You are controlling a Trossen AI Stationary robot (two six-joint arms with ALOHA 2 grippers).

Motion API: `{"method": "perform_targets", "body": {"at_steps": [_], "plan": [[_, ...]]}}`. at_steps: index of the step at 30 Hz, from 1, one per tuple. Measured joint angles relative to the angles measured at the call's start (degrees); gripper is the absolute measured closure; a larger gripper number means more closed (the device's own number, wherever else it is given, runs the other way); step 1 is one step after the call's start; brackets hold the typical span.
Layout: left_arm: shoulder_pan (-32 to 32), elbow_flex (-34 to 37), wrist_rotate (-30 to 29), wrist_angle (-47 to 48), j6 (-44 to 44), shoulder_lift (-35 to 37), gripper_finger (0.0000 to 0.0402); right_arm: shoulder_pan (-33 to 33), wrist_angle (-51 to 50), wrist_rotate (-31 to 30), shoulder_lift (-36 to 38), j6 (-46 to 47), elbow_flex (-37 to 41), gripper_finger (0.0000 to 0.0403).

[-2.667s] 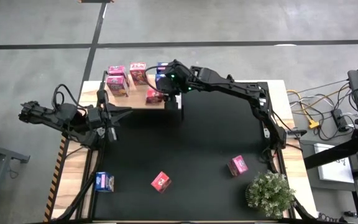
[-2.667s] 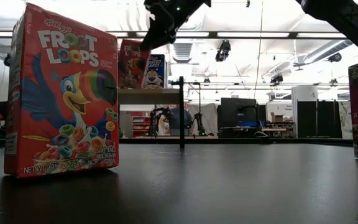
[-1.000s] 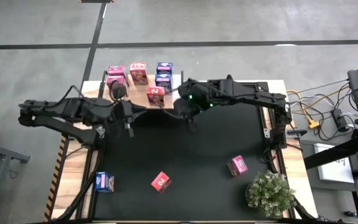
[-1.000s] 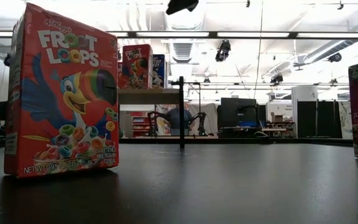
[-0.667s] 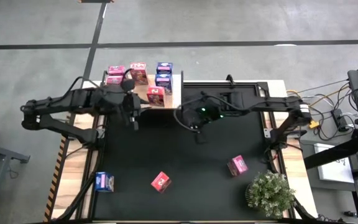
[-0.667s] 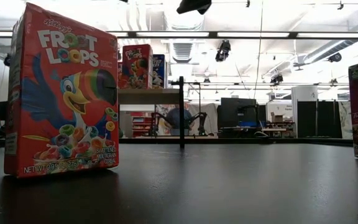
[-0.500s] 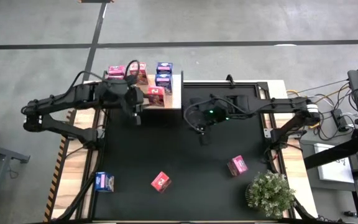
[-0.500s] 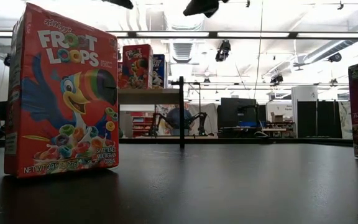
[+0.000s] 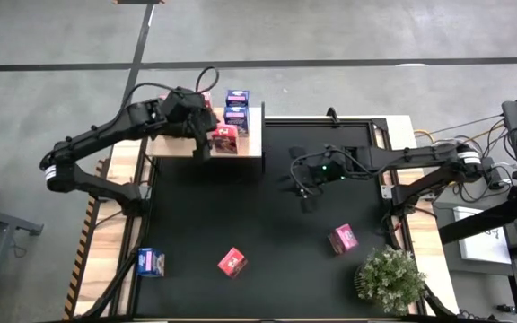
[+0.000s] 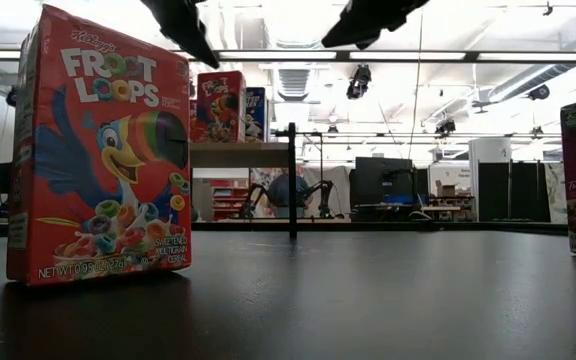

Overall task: Stack cereal on shelf
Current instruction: Align the right red cereal box with the other red cereal box on the shelf

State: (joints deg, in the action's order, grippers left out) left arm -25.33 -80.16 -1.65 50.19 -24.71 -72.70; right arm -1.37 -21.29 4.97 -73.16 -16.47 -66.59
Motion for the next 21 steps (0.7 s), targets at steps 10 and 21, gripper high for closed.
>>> {"method": "perform_targets", "body": {"at_steps": [10,21], "plan": [[-4.6,-2.8,5.5,0.3,-3.7,-3.5,0.0135,0.0,4.5,0.0,2.2,-0.6,5.3,0.0309],[-6.1,-2.7,7.2,2.8,-5.1,-5.7,0.0137,0.0,4.5,0.0,2.3,-0.7,5.6,0.0311]]}}
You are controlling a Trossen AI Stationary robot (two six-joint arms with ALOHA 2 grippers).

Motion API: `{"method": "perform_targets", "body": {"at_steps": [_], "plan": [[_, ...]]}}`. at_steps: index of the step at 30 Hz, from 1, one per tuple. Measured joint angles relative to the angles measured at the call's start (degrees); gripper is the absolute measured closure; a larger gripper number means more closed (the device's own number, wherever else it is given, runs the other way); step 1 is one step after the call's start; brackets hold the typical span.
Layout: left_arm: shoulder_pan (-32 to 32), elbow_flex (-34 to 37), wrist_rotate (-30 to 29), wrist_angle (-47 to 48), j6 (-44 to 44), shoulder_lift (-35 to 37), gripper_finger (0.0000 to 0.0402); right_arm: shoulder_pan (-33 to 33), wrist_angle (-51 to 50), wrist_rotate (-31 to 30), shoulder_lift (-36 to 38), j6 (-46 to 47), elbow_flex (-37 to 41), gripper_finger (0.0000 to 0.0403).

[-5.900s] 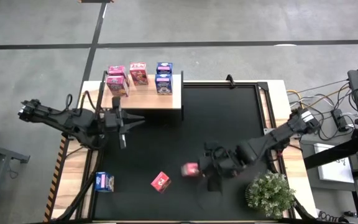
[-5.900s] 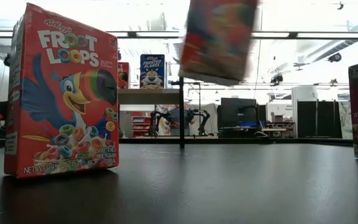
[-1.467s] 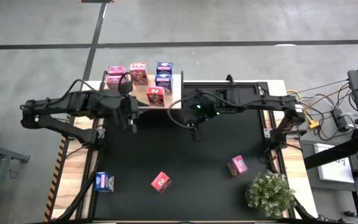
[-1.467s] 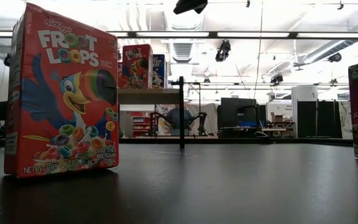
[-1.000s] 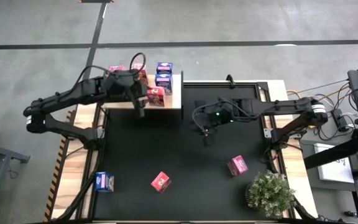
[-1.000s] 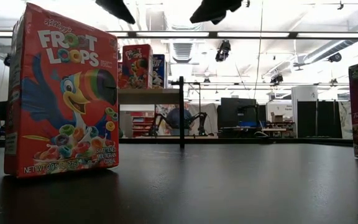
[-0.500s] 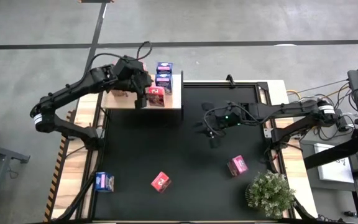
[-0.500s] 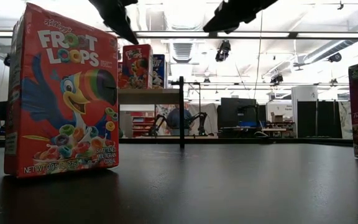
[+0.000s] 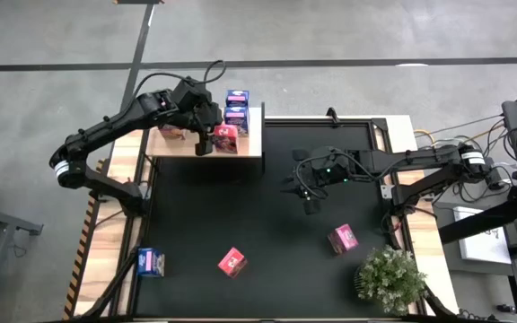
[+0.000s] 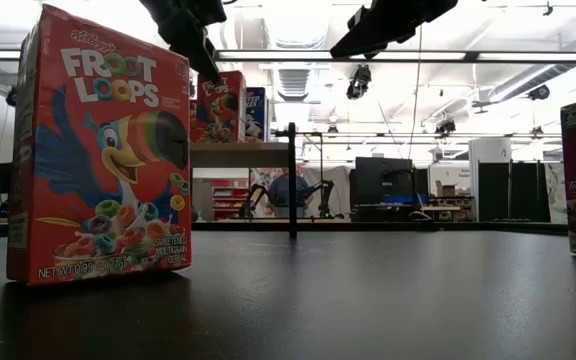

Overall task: Stack cereal on shelf
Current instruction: Align the right red cereal box with the other red cereal box on the shelf

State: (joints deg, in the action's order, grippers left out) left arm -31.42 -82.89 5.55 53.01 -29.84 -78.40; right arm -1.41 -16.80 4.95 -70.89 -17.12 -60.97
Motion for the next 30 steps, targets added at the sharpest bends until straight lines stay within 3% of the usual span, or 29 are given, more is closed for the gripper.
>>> {"method": "perform_targets", "body": {"at_steps": [16,26,30], "plan": [[0.0,0.0,0.0,0.4,-0.7,0.1,0.022,0.0,0.0,0.0,0.0,0.5,0.0,0.0319],[0.0,0.1,-0.3,3.1,-1.2,1.6,0.0225,0.0,0.0,-0.1,-0.1,0.7,0.0,0.0321],[0.0,0.1,-4.1,3.8,-1.3,3.7,0.0225,0.0,0.0,-0.1,-0.1,0.7,0.0,0.0325]]}}
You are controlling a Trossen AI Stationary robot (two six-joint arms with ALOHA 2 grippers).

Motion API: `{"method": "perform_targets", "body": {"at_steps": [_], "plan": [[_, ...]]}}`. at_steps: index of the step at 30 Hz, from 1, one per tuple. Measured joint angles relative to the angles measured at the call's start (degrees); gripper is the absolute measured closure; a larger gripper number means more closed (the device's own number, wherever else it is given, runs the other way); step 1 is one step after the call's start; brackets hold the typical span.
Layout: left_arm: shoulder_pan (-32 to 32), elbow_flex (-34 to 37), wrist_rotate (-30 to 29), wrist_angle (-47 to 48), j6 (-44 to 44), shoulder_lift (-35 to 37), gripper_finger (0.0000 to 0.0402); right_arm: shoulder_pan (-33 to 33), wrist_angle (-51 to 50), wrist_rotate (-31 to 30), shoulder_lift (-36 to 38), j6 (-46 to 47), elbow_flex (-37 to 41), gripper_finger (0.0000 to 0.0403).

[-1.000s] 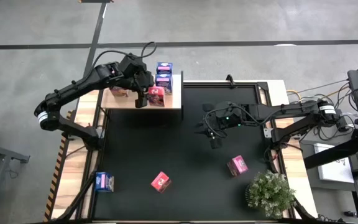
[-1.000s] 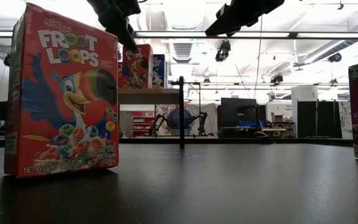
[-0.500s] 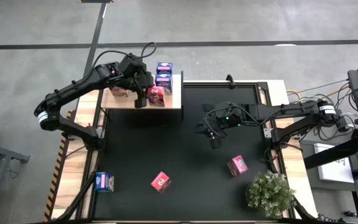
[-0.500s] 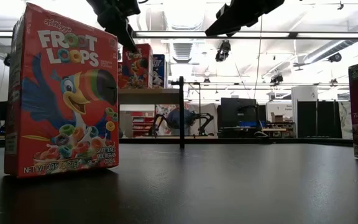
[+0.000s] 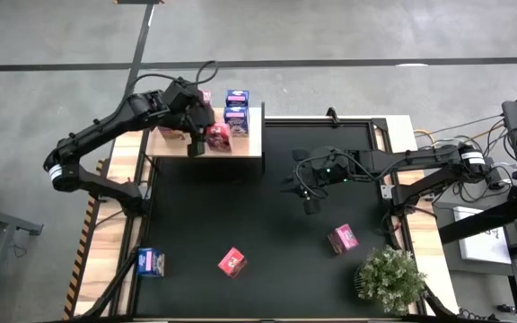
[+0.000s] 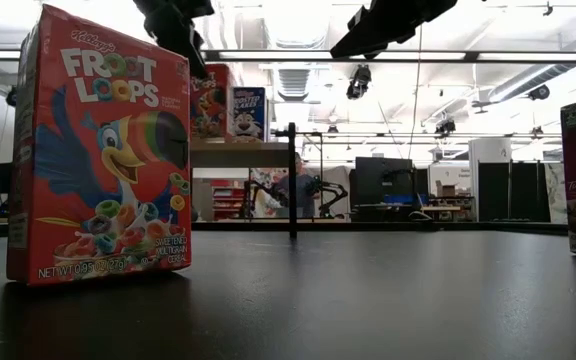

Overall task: Stack cereal on shelf
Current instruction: Align the right red cereal box with the other red cereal box on the shelf

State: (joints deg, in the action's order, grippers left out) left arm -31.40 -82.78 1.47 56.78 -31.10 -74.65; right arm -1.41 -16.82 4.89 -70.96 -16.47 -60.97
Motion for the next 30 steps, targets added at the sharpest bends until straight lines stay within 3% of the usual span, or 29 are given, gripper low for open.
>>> {"method": "perform_targets", "body": {"at_steps": [5,20,30], "plan": [[-0.7,0.0,-5.0,2.0,-0.4,1.6,0.0225,0.0,0.0,0.0,0.0,0.0,0.0,0.0325],[-8.1,0.0,-5.5,3.0,-2.9,1.3,0.0226,0.0,0.0,0.0,0.0,0.0,0.0,0.0326],[-9.4,0.0,-5.5,2.8,-3.2,0.2,0.0226,0.0,0.0,0.0,0.0,0.0,0.0,0.0326]]}}
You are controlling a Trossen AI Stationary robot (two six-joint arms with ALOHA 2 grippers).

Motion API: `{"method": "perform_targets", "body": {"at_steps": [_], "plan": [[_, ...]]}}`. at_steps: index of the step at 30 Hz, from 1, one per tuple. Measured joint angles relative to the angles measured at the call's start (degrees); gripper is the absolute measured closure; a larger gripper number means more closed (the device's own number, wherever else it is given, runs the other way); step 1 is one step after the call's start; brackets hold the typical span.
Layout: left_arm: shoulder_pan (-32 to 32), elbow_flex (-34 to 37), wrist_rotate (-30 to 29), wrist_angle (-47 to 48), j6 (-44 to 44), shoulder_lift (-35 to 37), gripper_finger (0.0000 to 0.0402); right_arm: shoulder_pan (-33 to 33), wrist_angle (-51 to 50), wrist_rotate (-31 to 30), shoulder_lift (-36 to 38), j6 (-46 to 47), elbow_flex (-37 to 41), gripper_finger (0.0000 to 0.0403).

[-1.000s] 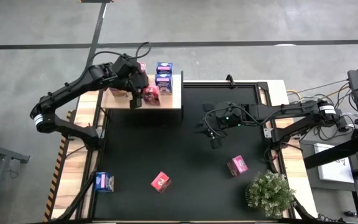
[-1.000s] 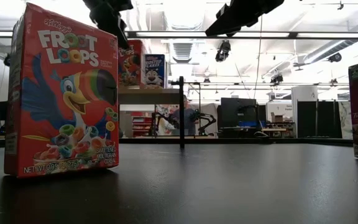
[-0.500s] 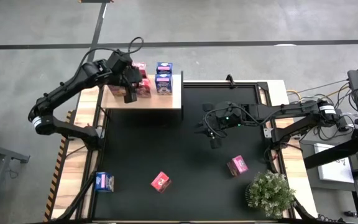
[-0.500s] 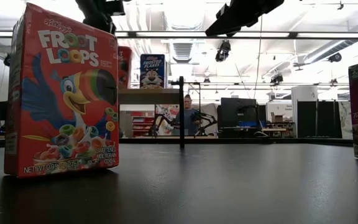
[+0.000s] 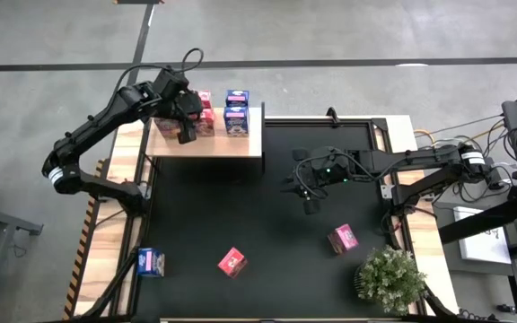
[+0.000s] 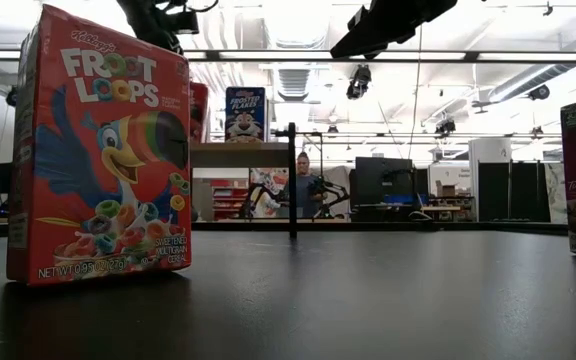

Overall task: Stack cereal on shelf
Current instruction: Align the right red cereal box with the other red cereal box on the shelf

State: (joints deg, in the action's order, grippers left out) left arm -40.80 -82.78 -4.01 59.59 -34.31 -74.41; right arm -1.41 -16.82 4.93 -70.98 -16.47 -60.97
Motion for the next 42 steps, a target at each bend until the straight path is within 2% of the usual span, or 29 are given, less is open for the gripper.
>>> {"method": "perform_targets", "body": {"at_steps": [9,13,18,32,42], "plan": [[0.0,0.0,-0.1,0.0,-0.6,-0.9,0.0226,0.0,0.0,0.0,0.0,0.0,0.0,0.0326],[0.0,0.0,-2.6,0.0,-0.6,-0.9,0.0226,0.0,0.0,0.0,0.0,0.0,0.0,0.0326],[0.0,0.0,-3.0,0.0,-0.8,-0.9,0.0226,0.0,0.0,0.0,0.0,0.0,0.0,0.0326],[0.0,0.0,-0.9,0.0,-0.6,-0.9,0.0224,0.0,0.0,0.0,0.0,0.0,0.0,0.0326],[0.0,0.0,-0.9,0.1,0.3,-0.8,0.0171,0.0,0.0,0.0,0.0,0.0,0.0,0.0326]]}}
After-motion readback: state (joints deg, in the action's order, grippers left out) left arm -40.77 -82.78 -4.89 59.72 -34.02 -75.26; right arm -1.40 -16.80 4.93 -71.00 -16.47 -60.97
